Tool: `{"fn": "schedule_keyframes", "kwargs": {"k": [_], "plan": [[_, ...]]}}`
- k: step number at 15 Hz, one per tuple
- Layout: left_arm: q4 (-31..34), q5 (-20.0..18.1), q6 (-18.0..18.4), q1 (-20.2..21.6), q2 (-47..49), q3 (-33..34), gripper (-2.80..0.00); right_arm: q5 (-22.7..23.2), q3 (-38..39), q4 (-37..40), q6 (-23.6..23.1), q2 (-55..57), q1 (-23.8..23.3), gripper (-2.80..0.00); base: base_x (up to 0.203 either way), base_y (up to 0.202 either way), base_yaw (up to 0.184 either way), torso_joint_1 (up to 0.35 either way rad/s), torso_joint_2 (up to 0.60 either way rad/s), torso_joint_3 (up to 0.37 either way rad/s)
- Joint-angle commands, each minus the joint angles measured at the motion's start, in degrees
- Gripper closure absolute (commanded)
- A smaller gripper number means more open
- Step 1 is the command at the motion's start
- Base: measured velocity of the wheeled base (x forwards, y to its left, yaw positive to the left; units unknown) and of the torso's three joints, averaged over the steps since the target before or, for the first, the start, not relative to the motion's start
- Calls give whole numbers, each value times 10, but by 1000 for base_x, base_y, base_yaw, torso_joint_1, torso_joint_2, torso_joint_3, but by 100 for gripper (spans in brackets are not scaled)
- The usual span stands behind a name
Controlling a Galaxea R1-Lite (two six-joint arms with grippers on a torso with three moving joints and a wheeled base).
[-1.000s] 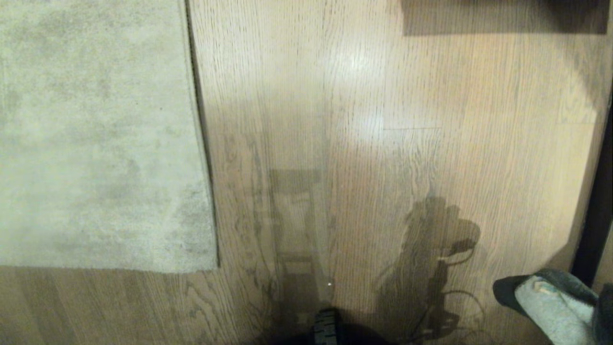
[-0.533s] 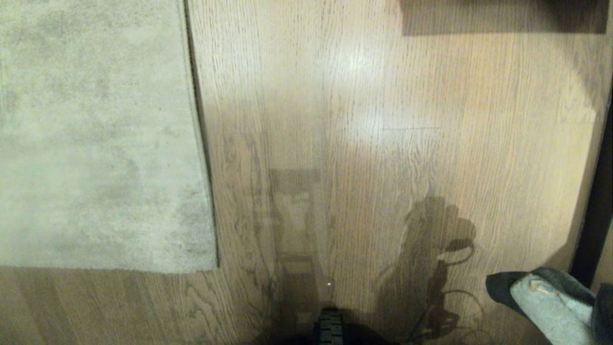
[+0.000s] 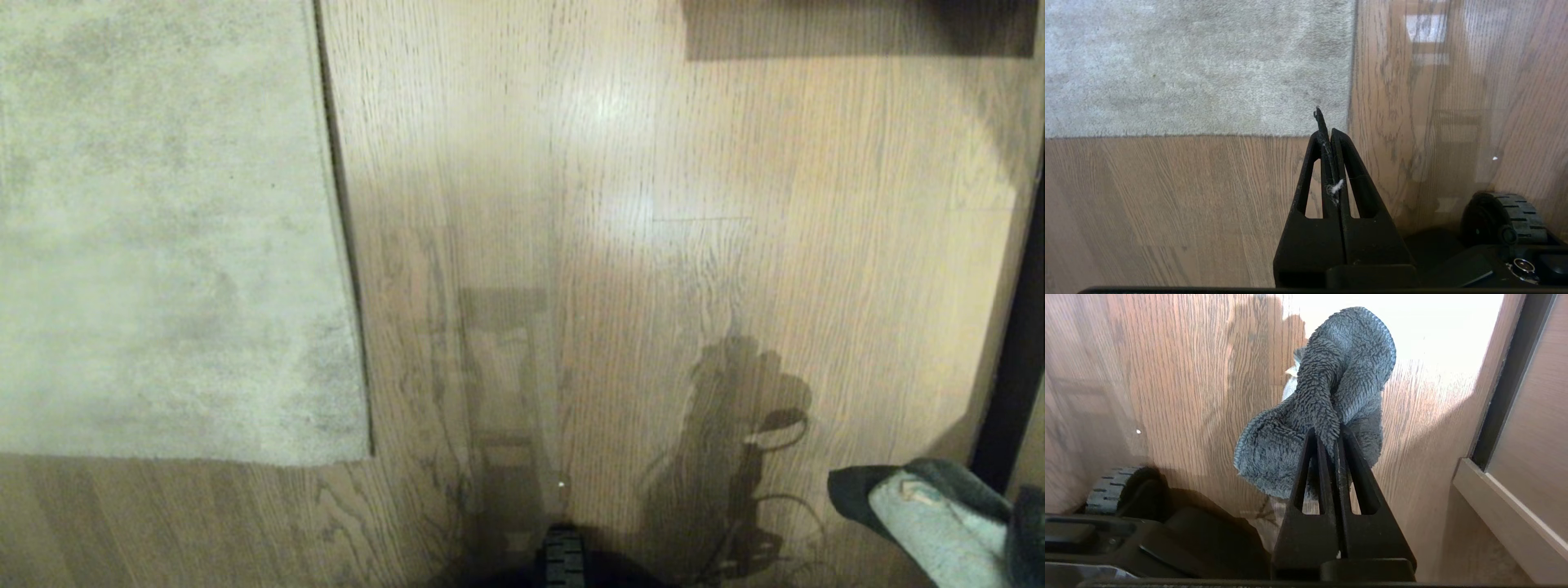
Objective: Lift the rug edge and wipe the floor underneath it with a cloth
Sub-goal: Put down the rag
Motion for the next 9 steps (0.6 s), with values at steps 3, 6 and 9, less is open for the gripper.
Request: {"fn": "schedule_keyframes", "kwargs": {"k": [3, 6, 9], "plan": [[0, 0, 0, 0, 0, 0, 0, 0, 0, 0, -1, 23, 0, 0, 0, 0, 0, 0, 0, 0], [0, 0, -1, 0, 0, 0, 0, -1, 0, -1, -4, 33, 0, 0, 0, 0, 0, 0, 0, 0], [0, 0, -1, 0, 0, 0, 0, -1, 0, -2, -24, 47, 0, 0, 0, 0, 0, 0, 0, 0]]}}
